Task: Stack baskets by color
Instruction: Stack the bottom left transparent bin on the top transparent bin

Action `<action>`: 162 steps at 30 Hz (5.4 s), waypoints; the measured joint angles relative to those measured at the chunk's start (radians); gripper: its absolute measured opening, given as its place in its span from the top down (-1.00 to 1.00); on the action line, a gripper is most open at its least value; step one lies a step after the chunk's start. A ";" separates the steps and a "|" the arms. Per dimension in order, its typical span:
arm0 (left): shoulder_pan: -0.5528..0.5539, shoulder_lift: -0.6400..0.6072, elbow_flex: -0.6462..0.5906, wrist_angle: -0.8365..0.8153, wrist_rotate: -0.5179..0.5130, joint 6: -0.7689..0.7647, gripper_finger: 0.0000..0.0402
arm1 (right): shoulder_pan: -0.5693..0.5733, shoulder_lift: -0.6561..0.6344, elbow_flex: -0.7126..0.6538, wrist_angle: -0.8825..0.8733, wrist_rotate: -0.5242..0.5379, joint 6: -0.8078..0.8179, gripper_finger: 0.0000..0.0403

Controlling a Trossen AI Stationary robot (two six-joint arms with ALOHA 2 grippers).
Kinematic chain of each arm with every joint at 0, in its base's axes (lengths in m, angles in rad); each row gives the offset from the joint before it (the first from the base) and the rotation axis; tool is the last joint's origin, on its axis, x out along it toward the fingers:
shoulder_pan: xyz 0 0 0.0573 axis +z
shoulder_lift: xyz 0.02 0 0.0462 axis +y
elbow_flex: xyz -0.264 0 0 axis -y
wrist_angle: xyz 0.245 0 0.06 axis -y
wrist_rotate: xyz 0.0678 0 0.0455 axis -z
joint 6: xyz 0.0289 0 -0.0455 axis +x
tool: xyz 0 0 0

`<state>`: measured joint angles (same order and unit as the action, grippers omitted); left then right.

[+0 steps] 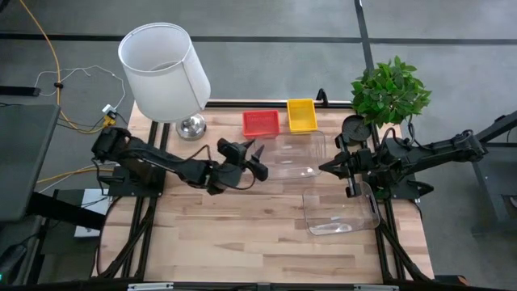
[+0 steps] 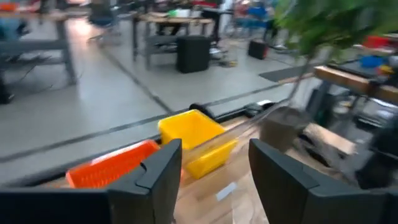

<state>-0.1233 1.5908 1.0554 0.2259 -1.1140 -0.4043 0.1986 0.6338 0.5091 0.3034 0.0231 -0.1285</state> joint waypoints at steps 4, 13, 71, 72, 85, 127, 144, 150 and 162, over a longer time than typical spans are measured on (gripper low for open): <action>-0.048 -0.108 0.000 -0.007 0.097 0.184 0.10 | 0.000 0.000 0.000 0.000 0.001 0.013 1.00; -0.253 -0.283 -0.045 -0.052 0.143 0.502 0.46 | -0.002 0.111 0.000 -0.008 0.208 0.045 1.00; -0.109 -0.346 -0.706 0.943 0.656 0.764 1.00 | -0.345 0.894 0.702 -0.926 0.554 -0.239 -0.23; -0.109 -0.346 -0.706 0.941 0.657 0.756 1.00 | -0.355 0.902 0.708 -0.935 0.549 -0.239 -0.22; -0.110 -0.346 -0.706 0.941 0.657 0.748 1.00 | -0.409 0.880 0.717 -0.979 0.366 -0.239 0.92; -0.109 -0.346 -0.706 0.942 0.658 0.721 1.00 | -0.656 1.096 1.072 -1.391 -0.310 -0.374 1.00; -0.109 -0.346 -0.706 0.938 0.658 0.709 1.00 | -0.623 1.148 1.080 -1.397 -0.334 -0.370 1.00; -0.109 -0.346 -0.706 0.938 0.658 0.711 1.00 | -0.624 1.161 1.080 -1.396 -0.334 -0.376 1.00; -0.109 -0.346 -0.706 0.937 0.658 0.711 1.00 | -0.621 1.162 1.080 -1.338 -0.312 -0.278 1.00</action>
<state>-0.2325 1.2449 0.3496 1.1633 -0.4561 0.3065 -0.4225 1.7954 1.5887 -1.0345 -0.2885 -0.4064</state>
